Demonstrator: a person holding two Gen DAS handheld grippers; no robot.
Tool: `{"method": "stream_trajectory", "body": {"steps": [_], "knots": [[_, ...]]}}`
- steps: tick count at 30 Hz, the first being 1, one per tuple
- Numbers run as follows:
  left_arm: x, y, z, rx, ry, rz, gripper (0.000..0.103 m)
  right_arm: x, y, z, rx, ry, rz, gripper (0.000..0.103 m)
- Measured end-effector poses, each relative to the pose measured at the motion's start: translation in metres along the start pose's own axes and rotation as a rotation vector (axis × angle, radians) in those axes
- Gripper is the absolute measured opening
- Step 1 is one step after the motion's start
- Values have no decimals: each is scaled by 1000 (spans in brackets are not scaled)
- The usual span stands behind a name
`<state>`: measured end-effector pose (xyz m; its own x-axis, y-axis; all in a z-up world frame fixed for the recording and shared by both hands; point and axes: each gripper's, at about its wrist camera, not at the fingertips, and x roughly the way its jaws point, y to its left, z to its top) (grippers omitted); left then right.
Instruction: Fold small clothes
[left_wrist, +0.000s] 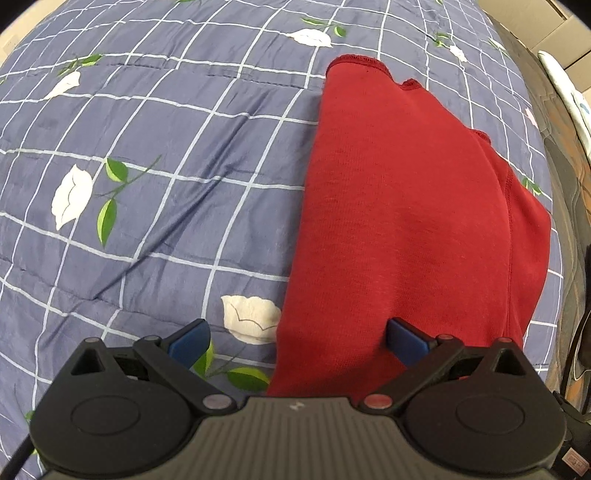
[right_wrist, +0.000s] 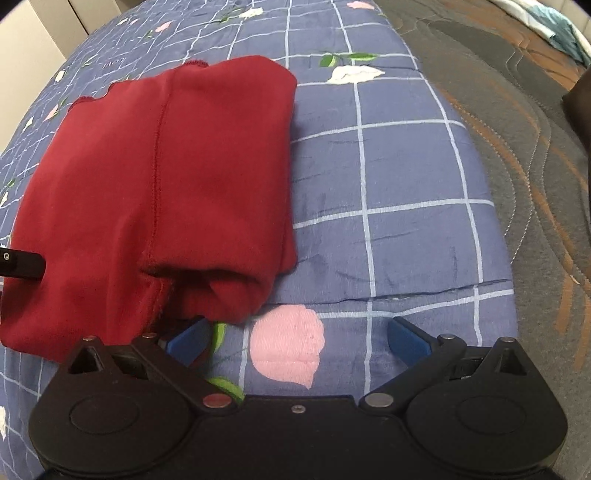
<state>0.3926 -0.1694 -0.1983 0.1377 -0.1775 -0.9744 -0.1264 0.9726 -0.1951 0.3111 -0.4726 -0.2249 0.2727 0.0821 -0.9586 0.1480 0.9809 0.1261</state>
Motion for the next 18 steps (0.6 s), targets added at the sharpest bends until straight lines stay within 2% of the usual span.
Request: {"method": "stream_trajectory", "body": {"steps": [4, 12, 18], "knots": [[3, 3, 1, -4, 3, -9, 103, 2, -1, -3, -2, -15, 13, 103], [7, 11, 2, -39, 19, -45, 103, -3, 1, -27, -7, -141, 3, 103], [7, 11, 5, -32, 36, -58, 103, -3, 0, -30, -6, -159, 2, 103]]}}
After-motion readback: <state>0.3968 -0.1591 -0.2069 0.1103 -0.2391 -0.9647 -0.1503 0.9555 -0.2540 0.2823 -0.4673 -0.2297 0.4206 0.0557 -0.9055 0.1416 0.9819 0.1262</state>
